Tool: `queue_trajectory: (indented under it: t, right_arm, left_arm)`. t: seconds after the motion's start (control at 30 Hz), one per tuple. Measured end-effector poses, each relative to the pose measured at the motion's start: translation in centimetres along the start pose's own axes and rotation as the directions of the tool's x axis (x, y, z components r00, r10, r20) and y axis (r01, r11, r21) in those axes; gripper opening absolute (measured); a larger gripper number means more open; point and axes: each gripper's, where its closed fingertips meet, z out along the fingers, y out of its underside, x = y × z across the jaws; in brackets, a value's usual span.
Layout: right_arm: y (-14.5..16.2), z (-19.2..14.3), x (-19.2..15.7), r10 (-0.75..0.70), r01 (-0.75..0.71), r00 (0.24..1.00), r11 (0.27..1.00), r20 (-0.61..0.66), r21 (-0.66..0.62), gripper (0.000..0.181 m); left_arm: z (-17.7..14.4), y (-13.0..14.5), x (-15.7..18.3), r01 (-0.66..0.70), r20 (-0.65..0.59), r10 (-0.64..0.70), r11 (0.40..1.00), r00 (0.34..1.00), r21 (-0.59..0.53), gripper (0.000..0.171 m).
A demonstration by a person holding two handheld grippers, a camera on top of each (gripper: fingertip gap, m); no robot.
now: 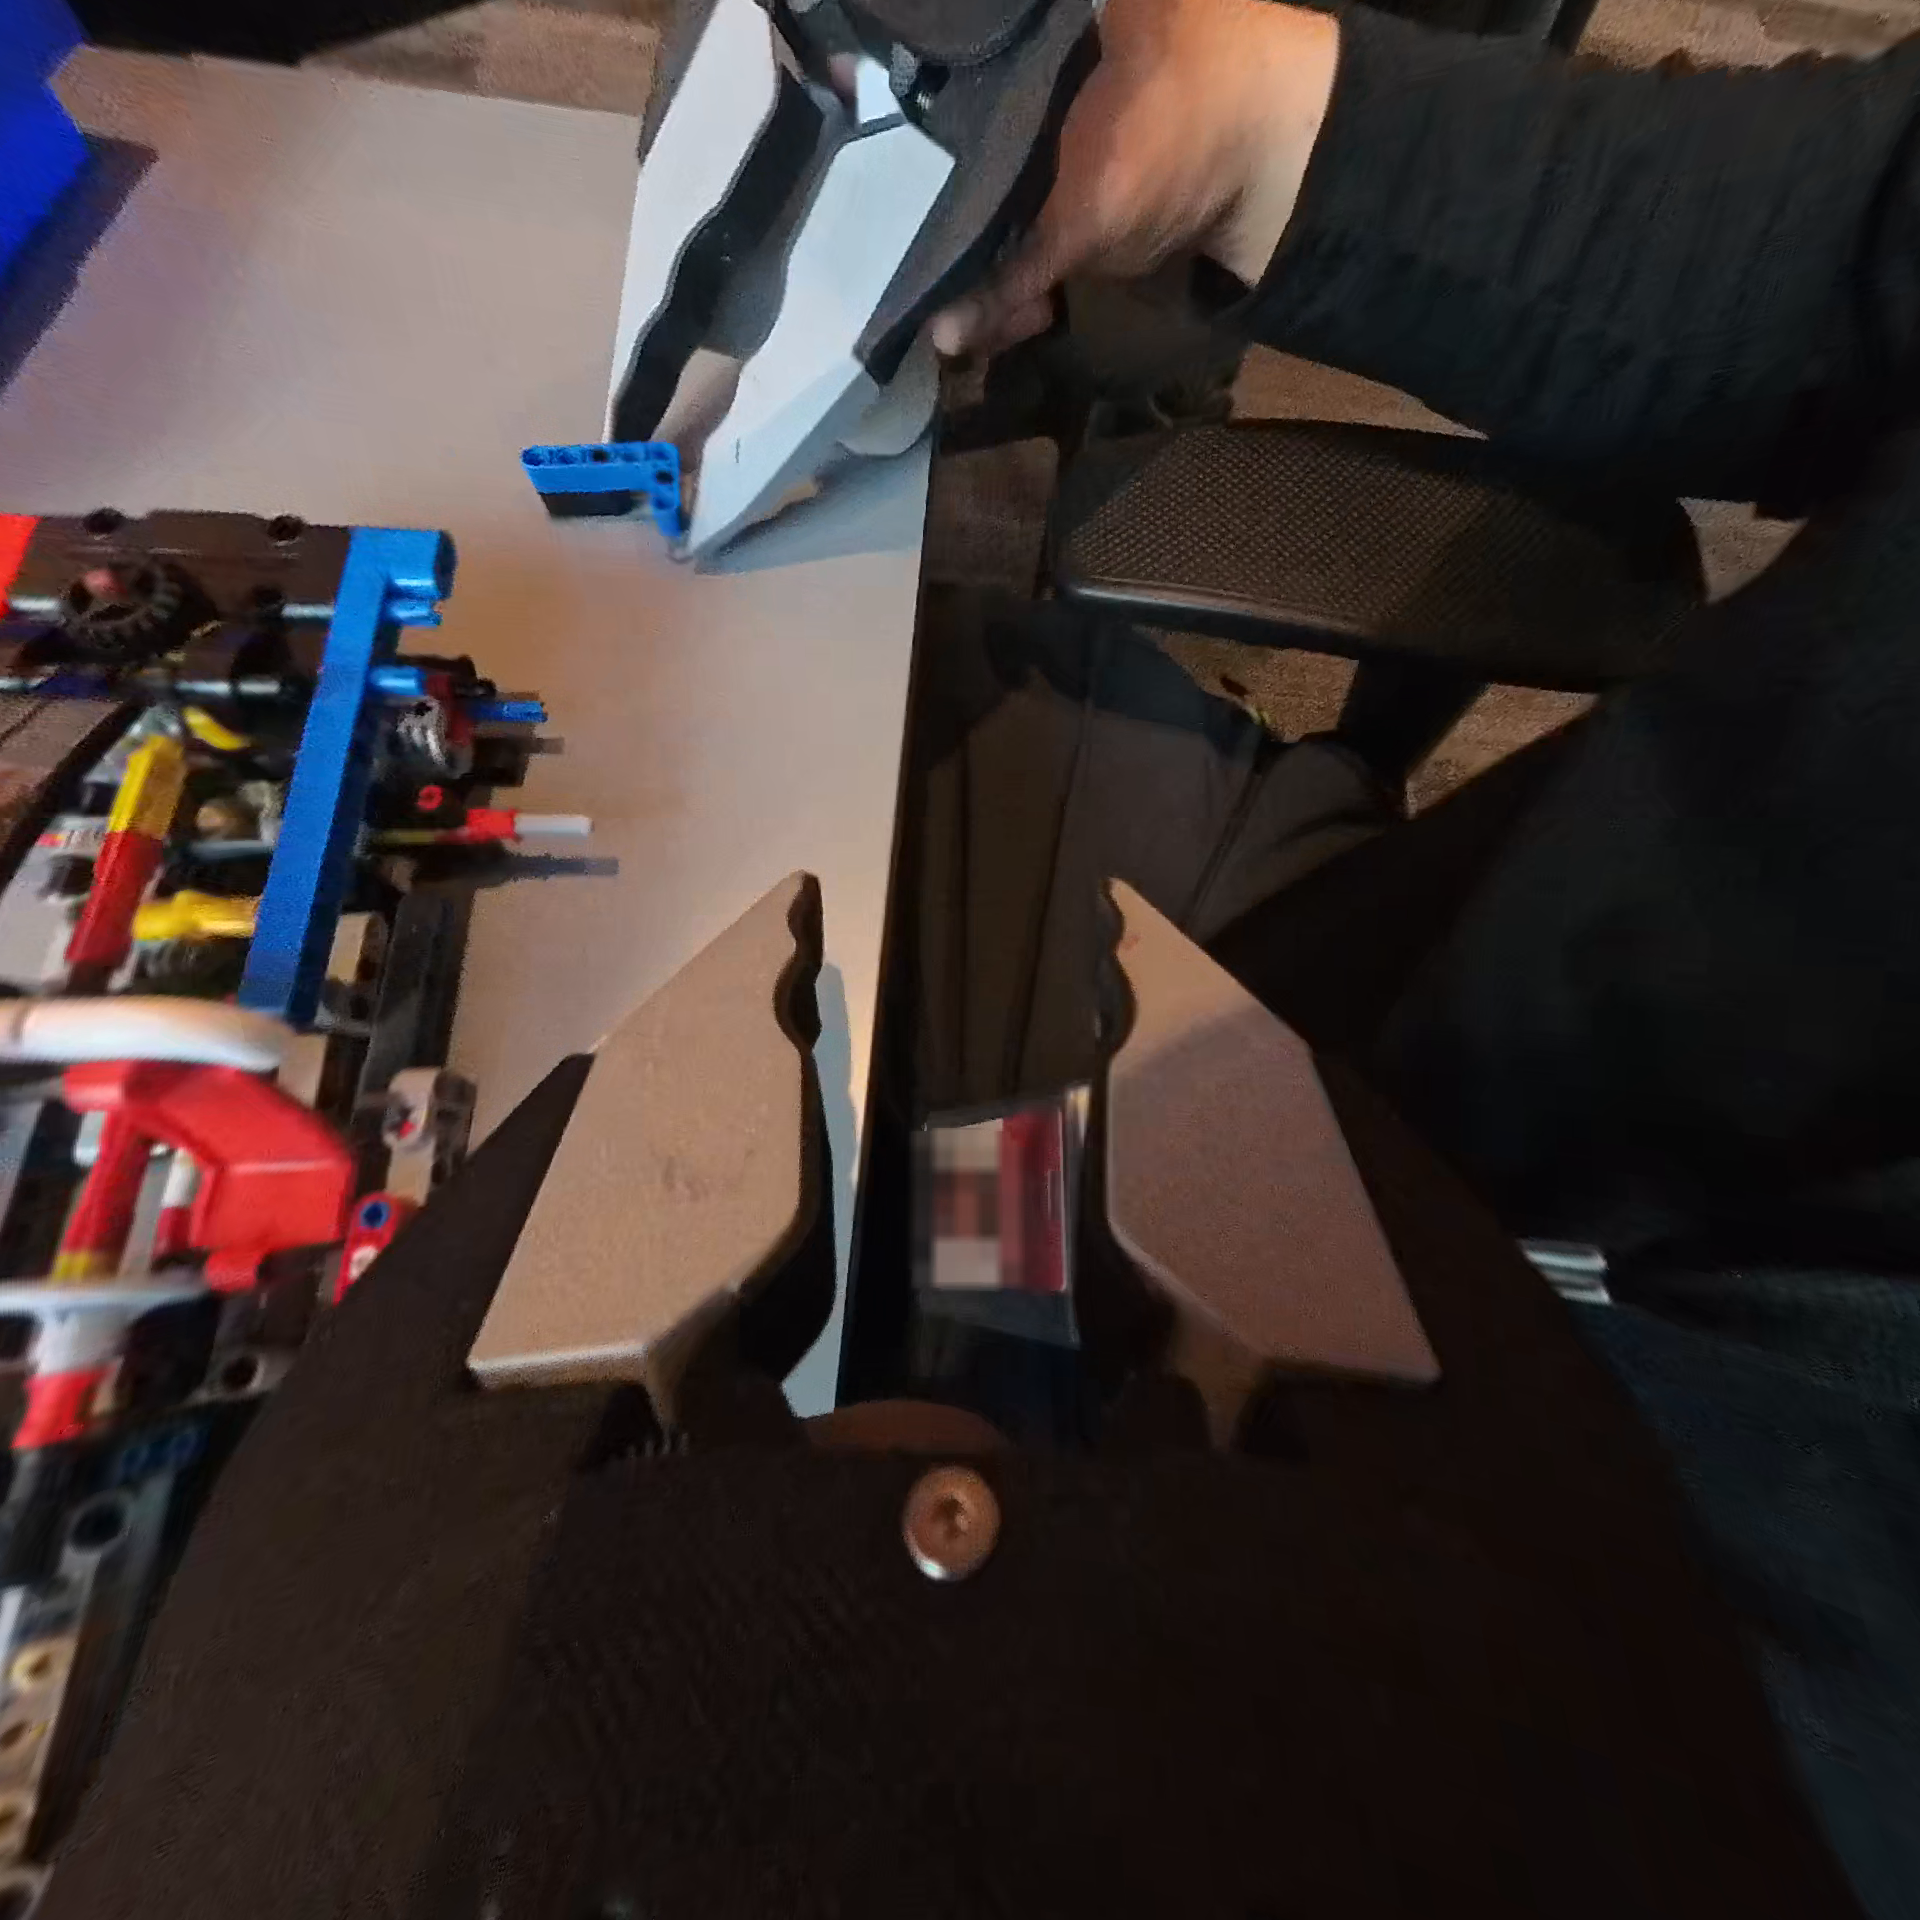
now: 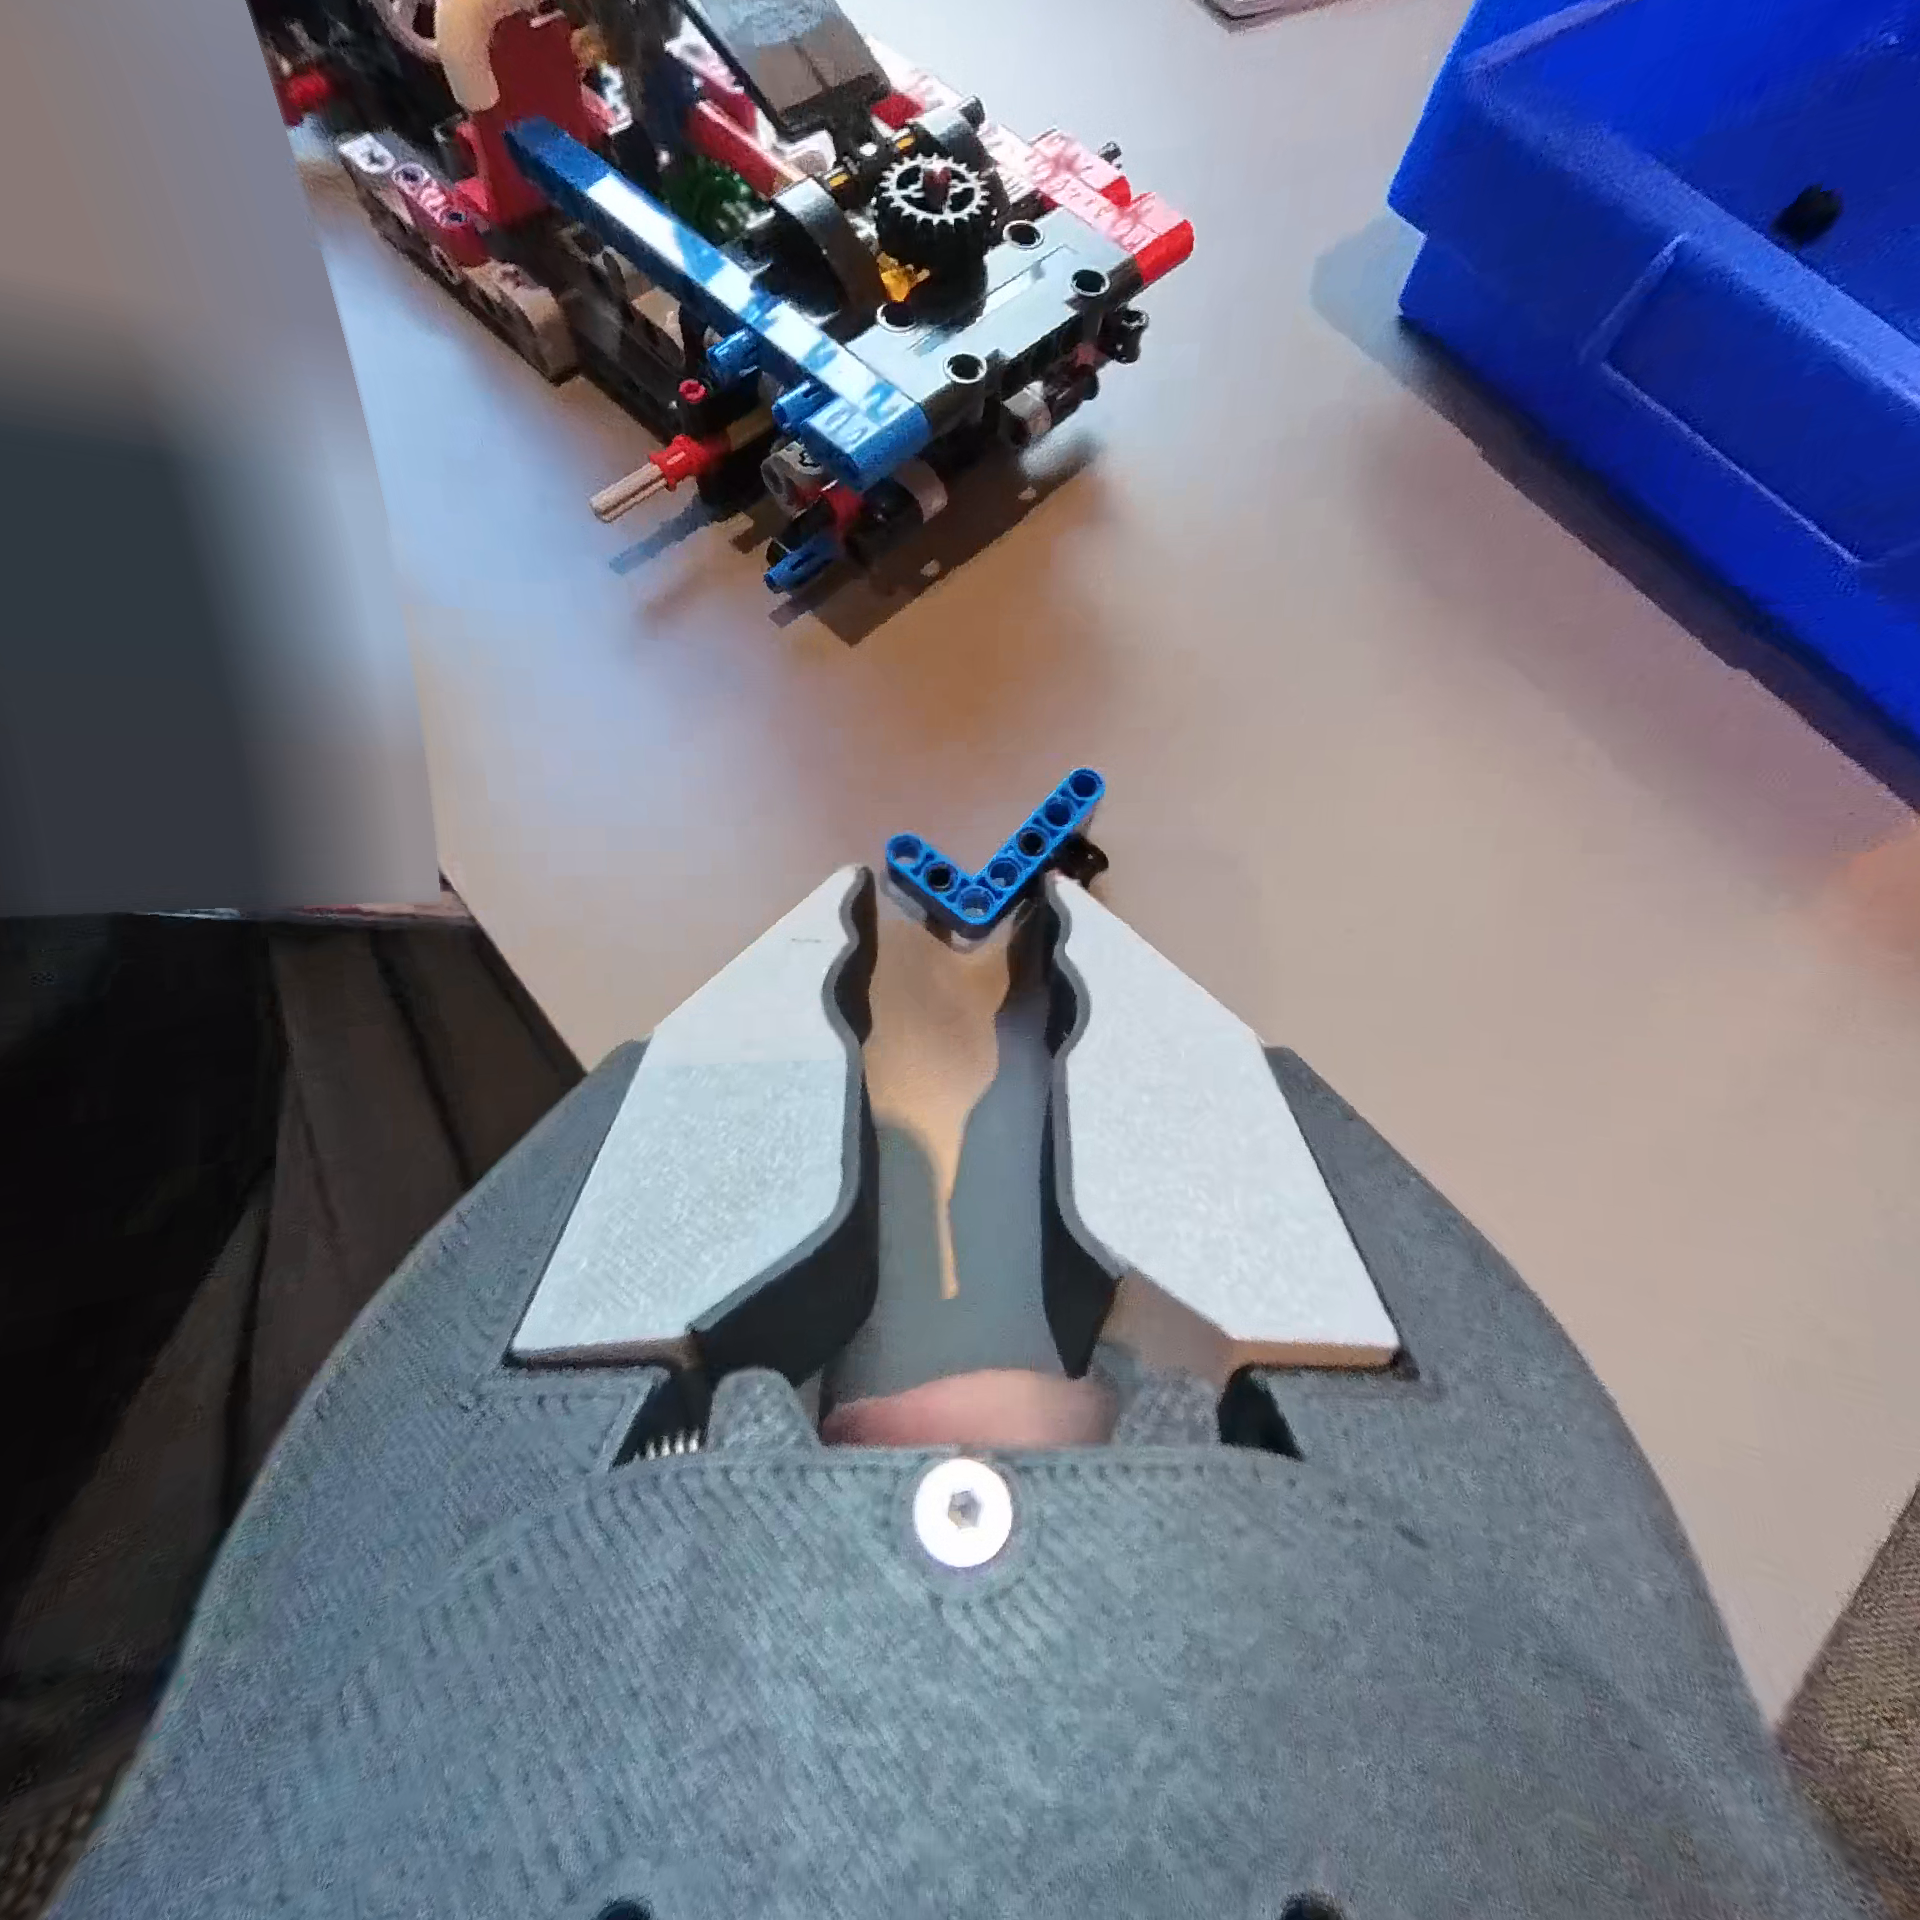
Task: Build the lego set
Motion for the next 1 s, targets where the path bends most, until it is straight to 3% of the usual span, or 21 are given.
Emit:
queue_trajectory:
  t: [0.3,0.67,0.8,1.0]
  right_arm:
    - [-0.5,0.4,1.1,0.033,-0.032,0.991,0.999,-0.128,0.016,0.028]
    - [-0.2,0.7,1.0,0.085,-0.086,0.994,0.996,-0.069,-0.010,0.031]
    - [-0.5,0.5,1.1,0.146,-0.146,0.989,0.989,-0.030,0.011,0.034]
    - [-0.3,0.7,1.2,0.148,-0.148,0.988,0.989,-0.041,-0.005,0.034]
  left_arm:
    - [-6.6,2.4,-1.0,0.078,-0.072,-0.062,0.967,0.995,0.241,0.050]
    - [-10.0,2.0,-2.5,0.158,-0.123,-0.118,0.902,0.985,0.401,0.051]
    - [-11.5,3.0,-3.3,0.211,-0.167,-0.155,0.888,0.974,0.408,0.055]
    - [-13.4,2.7,-4.8,0.264,-0.190,-0.193,0.827,0.963,0.497,0.055]
